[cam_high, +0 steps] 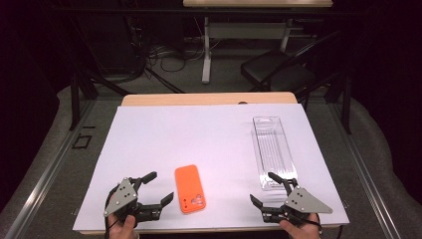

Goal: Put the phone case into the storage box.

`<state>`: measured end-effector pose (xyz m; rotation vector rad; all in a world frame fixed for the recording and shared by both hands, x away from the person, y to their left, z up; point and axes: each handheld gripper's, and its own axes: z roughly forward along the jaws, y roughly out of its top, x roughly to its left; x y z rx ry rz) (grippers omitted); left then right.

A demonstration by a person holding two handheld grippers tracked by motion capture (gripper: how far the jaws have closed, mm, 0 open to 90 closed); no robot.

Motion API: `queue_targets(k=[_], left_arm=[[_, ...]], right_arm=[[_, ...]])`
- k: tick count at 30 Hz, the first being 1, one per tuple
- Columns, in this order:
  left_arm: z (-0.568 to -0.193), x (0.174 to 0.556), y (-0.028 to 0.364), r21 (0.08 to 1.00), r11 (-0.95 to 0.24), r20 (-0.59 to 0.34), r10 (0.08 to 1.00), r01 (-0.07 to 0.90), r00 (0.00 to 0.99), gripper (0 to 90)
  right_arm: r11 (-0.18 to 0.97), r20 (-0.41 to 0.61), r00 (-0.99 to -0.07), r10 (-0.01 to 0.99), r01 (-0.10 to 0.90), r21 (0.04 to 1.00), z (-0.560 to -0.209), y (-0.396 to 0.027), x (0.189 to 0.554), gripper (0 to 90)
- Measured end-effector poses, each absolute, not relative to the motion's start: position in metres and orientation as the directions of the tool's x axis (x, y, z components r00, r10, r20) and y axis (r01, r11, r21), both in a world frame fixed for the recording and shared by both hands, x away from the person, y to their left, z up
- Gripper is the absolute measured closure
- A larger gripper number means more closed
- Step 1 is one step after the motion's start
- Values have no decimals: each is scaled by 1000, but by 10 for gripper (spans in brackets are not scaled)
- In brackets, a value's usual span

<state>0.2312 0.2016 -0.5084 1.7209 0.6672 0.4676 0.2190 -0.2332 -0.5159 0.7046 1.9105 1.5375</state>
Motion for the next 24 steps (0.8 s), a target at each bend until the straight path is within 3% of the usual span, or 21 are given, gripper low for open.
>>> queue_targets(k=[9, 13, 17, 22, 24], left_arm=[[-509, 237, 195, 957, -170, -64, 665, 234, 744, 157], [-510, 242, 191, 936, -153, -132, 682, 316, 720, 157], [-510, 242, 188, 926, -164, -139, 688, 340, 712, 161], [-508, 241, 179, 912, -201, -128, 688, 357, 714, 251], [-510, 242, 175, 909, -213, -126, 677, 357, 725, 363]], right_arm=[[200, -118, -686, 718, 41, 979, -516, -233, 219, 147], [202, -124, -684, 719, 36, 979, -516, -233, 218, 147], [203, -126, -681, 722, 34, 979, -515, -233, 217, 147], [203, -128, -674, 728, 34, 979, -515, -233, 216, 147], [203, -127, -672, 729, 35, 978, -515, -234, 216, 147]])
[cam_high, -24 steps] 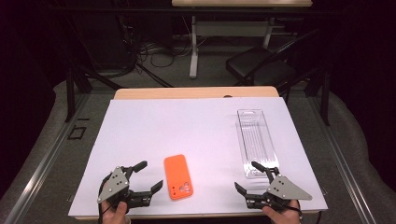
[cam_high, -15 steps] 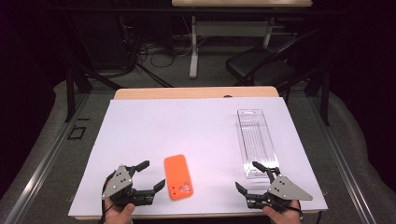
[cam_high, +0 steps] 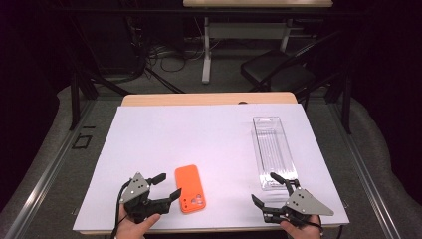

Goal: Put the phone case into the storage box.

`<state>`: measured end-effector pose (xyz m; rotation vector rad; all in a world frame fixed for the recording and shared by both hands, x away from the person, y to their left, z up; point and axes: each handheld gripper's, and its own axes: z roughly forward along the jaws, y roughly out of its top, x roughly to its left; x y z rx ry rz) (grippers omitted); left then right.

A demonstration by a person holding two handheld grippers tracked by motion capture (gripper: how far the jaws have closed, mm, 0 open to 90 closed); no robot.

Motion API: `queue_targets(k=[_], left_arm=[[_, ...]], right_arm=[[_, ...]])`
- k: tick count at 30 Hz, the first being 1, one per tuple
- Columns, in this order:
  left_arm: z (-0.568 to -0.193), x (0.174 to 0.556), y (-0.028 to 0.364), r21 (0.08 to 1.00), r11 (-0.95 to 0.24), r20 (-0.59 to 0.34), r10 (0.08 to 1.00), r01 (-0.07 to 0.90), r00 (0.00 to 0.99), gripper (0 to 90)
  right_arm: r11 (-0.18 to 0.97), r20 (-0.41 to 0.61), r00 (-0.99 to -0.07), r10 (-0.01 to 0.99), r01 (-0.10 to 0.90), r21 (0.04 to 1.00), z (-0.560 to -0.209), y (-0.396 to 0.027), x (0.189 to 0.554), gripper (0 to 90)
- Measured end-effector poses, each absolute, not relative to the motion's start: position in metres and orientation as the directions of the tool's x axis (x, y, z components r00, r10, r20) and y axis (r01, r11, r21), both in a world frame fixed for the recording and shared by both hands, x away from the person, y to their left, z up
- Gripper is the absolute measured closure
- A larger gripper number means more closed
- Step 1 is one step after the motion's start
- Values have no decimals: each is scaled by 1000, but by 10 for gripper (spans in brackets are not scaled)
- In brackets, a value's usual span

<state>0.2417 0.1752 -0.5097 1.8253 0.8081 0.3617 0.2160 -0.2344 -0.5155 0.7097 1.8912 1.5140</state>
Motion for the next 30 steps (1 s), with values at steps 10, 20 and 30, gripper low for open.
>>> queue_targets(k=[10, 20, 30], left_arm=[[-519, 243, 138, 888, -243, -132, 680, 391, 721, 487], [-543, 248, 107, 841, -276, -181, 667, 466, 723, 640], [-541, 248, 105, 798, -302, -208, 675, 522, 708, 699]], right_arm=[[203, -122, -661, 741, 48, 978, -516, -236, 214, 147], [209, -128, -663, 738, 44, 977, -516, -235, 214, 147], [211, -129, -668, 733, 42, 977, -516, -233, 213, 147]])
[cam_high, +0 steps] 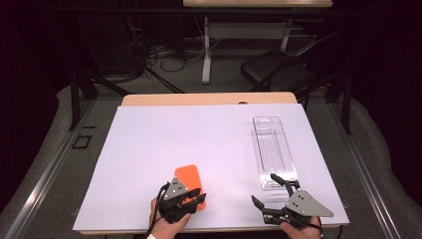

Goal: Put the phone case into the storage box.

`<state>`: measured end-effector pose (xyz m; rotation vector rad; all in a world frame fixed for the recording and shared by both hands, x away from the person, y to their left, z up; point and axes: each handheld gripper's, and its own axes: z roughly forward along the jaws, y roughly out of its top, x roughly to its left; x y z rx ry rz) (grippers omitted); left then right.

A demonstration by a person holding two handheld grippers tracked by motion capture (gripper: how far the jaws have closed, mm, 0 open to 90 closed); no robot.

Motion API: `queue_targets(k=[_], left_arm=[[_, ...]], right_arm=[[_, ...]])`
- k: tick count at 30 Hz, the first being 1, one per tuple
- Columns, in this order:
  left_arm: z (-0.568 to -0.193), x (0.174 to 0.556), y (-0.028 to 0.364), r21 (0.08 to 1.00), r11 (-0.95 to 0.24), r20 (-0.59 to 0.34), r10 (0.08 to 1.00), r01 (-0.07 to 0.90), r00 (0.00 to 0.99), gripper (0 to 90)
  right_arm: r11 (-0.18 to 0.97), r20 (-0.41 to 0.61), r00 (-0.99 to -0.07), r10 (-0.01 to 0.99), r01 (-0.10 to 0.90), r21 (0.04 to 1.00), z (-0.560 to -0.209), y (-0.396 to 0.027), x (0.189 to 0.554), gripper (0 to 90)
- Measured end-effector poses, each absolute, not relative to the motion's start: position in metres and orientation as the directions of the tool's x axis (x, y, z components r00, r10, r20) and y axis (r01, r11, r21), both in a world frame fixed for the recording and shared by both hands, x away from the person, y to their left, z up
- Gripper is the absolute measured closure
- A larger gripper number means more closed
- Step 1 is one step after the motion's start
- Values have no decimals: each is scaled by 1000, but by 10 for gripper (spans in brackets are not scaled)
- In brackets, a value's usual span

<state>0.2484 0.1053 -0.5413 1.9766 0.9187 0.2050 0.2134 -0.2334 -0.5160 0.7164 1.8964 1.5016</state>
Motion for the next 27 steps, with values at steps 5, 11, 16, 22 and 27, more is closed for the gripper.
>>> queue_targets(k=[5, 11, 16, 22, 27], left_arm=[[-537, 249, 106, 775, -316, -190, 708, 547, 680, 699], [-533, 250, 104, 774, -319, -165, 732, 547, 661, 699], [-534, 252, 97, 773, -338, -166, 709, 537, 685, 748], [-535, 266, 95, 745, -374, -247, 613, 552, 750, 895], [-535, 274, 93, 717, -419, -259, 581, 557, 771, 900]], right_arm=[[211, -130, -668, 733, 42, 977, -516, -233, 214, 147], [210, -127, -667, 734, 45, 977, -516, -233, 214, 147], [213, -131, -668, 733, 41, 976, -516, -233, 214, 147], [211, -128, -670, 731, 44, 976, -516, -233, 214, 147], [212, -129, -671, 730, 43, 976, -516, -233, 214, 147]])
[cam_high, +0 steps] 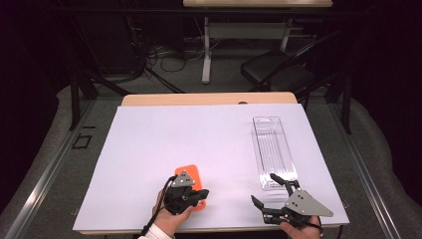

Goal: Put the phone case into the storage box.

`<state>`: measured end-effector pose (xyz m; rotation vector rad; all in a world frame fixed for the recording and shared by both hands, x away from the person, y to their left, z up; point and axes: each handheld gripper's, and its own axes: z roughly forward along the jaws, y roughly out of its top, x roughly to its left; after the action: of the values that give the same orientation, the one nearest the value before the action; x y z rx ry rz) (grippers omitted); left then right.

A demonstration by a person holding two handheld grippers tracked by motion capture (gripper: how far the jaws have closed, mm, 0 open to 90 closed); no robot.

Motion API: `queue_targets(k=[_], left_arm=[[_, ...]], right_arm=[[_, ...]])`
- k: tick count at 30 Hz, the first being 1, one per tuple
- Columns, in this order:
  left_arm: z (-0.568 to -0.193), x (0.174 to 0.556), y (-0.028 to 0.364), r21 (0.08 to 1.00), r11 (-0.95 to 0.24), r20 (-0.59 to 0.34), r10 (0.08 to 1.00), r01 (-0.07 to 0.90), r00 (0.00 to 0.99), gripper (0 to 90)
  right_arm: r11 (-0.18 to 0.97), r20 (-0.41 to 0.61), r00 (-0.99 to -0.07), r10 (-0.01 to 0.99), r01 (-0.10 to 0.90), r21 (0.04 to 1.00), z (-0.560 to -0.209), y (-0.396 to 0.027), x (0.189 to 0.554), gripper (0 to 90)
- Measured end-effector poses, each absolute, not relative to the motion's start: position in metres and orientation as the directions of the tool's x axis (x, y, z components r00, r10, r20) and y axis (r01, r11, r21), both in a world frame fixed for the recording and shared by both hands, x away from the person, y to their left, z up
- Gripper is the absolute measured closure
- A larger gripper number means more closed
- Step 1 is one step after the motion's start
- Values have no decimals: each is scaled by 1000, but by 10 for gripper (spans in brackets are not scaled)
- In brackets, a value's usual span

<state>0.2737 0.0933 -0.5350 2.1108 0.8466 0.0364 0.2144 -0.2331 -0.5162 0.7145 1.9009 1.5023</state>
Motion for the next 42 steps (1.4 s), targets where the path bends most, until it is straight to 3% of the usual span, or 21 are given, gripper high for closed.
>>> queue_targets(k=[4, 5, 10, 13, 19, 26, 42], left_arm=[[-539, 278, 88, 693, -487, -224, 555, 532, 801, 900], [-541, 278, 84, 673, -548, -174, 534, 496, 827, 900], [-542, 279, 78, 654, -637, -82, 477, 408, 875, 900], [-542, 282, 76, 638, -671, -63, 443, 377, 894, 900], [-546, 287, 73, 607, -734, -53, 345, 304, 937, 900], [-546, 292, 76, 601, -747, -66, 308, 284, 949, 900], [-545, 288, 118, 590, -745, -66, 340, 311, 938, 900]], right_arm=[[214, -131, -672, 729, 43, 976, -516, -233, 214, 148], [215, -131, -671, 729, 42, 976, -516, -233, 214, 148], [211, -128, -671, 730, 44, 977, -516, -233, 214, 148], [213, -131, -672, 729, 41, 976, -516, -233, 214, 148], [213, -128, -672, 729, 44, 976, -516, -233, 214, 148], [214, -131, -671, 730, 42, 976, -516, -233, 214, 148], [212, -128, -665, 735, 46, 976, -516, -234, 213, 148]])
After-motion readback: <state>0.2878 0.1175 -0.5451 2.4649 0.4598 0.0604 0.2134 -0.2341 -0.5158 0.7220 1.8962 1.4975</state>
